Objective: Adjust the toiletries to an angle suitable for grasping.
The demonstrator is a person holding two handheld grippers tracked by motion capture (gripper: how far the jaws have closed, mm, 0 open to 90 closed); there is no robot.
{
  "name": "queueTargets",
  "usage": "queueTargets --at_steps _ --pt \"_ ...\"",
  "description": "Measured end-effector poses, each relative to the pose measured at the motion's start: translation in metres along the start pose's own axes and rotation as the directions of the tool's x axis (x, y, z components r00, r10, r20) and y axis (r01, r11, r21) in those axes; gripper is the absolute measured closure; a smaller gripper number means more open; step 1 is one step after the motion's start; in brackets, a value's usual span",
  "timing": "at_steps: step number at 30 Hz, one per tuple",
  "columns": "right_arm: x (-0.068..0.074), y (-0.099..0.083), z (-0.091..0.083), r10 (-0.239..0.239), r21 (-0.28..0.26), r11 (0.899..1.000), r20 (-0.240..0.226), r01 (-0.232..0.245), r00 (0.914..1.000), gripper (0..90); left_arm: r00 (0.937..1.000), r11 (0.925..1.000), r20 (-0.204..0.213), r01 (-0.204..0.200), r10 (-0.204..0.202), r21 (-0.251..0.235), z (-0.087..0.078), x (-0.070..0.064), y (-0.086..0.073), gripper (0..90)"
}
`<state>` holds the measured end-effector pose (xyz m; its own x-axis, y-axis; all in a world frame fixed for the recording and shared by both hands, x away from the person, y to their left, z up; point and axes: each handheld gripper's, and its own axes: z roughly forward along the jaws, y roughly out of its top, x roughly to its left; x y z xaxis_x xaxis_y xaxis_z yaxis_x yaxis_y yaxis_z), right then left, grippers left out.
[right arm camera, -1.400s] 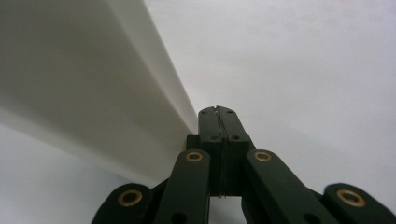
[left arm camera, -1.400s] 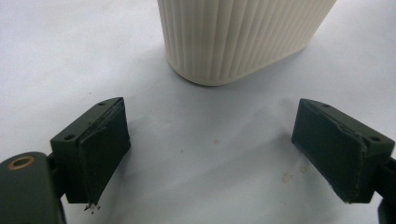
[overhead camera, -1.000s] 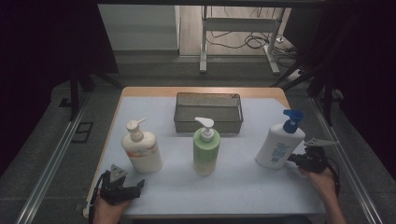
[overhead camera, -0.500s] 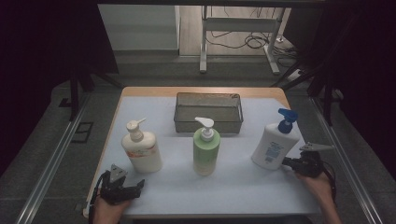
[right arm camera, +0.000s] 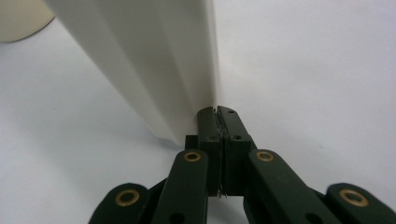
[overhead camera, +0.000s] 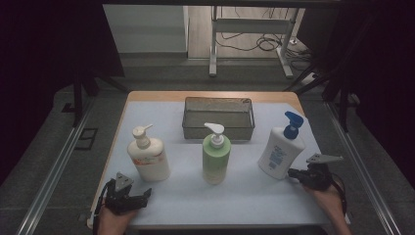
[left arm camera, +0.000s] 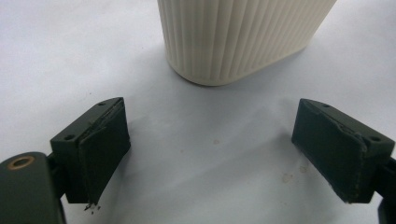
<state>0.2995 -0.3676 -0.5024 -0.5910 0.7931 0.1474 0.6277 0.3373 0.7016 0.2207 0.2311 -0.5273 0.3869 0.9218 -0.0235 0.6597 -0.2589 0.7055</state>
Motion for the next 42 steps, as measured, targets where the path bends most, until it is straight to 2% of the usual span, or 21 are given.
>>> queueTargets --at_steps 8,10,15,20,26,33,35,36,39,42 --pt "0.017 0.005 0.006 -0.035 0.014 0.999 -0.003 0.035 0.9994 86.4 1.0 1.0 0.001 0.0 0.0 0.0 0.0 0.0 0.0 10.7" --pt "0.019 0.005 0.007 -0.051 0.015 0.999 0.014 0.05 0.9986 86.0 1.0 1.0 0.0 0.0 0.0 0.0 0.0 0.0 0.0 10.7" --pt "0.018 0.005 0.007 -0.035 0.011 0.999 0.011 0.035 0.9993 83.2 1.0 1.0 0.0 0.0 0.0 0.0 0.0 0.0 0.0 10.7" --pt "0.02 0.004 0.002 -0.031 0.009 0.999 0.025 0.031 0.9992 72.6 1.0 1.0 0.001 -0.001 0.001 0.0 0.0 0.0 0.0 10.7" --pt "0.022 -0.001 -0.006 -0.018 0.016 1.0 0.029 0.017 0.9994 54.2 1.0 1.0 -0.001 0.0 0.0 -0.001 0.0 0.0 0.0 10.7" --pt "0.028 -0.002 -0.015 -0.041 0.002 0.999 0.062 0.041 0.9972 35.7 1.0 1.0 0.0 -0.002 0.002 0.0 0.0 0.0 0.0 10.7" --pt "0.03 -0.001 -0.017 -0.058 -0.004 0.998 0.076 0.058 0.9954 34.3 1.0 1.0 0.0 0.0 0.0 0.0 0.0 0.0 0.0 10.7" --pt "0.032 -0.001 -0.018 -0.064 -0.008 0.998 0.075 0.064 0.9951 30.9 1.0 1.0 0.0 -0.001 0.001 0.0 0.0 0.0 0.0 10.7" --pt "0.034 0.001 -0.02 -0.064 -0.017 0.998 0.078 0.065 0.9949 26.2 1.0 1.0 0.0 -0.001 0.001 0.0 0.0 0.0 0.0 10.7" --pt "0.037 0.002 -0.021 -0.072 -0.03 0.997 0.082 0.075 0.994 25.0 1.0 1.0 0.0 0.0 0.0 0.0 0.0 0.0 0.0 10.7"
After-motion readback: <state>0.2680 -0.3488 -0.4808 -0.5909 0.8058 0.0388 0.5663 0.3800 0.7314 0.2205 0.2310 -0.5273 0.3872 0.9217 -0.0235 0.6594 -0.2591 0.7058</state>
